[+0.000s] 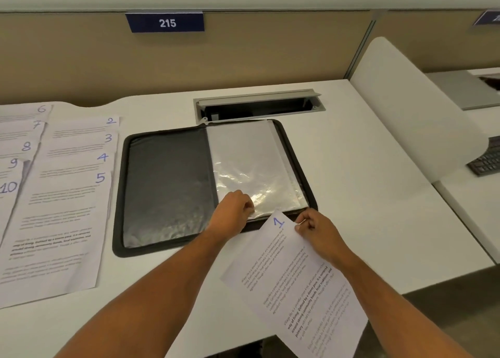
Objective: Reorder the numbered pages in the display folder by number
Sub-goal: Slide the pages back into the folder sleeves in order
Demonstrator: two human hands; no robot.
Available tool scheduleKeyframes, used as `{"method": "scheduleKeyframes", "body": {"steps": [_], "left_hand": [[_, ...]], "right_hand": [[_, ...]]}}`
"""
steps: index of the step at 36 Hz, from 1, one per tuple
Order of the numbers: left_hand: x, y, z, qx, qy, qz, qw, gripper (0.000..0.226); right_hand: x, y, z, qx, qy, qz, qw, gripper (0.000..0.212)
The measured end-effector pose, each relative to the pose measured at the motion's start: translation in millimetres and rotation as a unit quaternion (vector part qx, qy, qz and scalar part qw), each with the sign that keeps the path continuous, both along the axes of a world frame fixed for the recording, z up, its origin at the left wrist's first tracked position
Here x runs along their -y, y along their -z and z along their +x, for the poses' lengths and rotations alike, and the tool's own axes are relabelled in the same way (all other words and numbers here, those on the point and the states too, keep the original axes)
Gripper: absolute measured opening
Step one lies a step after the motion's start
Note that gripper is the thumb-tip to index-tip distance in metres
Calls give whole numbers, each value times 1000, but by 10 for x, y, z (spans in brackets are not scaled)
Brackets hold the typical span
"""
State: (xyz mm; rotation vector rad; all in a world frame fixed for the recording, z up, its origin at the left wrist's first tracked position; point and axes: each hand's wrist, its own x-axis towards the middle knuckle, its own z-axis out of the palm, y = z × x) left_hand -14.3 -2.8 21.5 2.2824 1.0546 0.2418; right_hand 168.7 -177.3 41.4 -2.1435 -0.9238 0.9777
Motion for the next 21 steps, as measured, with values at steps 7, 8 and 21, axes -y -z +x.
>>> {"method": "scheduleKeyframes", "body": {"steps": [7,8,21], "left_hand": [[8,-40,-13,40,-48,-64,996,17],[7,-49,-20,48,-53,-71,995,16],[-16,-104,-65,81,-64,-127,987,11]], "right_hand": [[-70,-38,-134,-10,-19,-2,1000,1],[-88,-42,-149,-7,-20,0,1000,1],[-309,-119,-158,42,49,-14,998,11]]}}
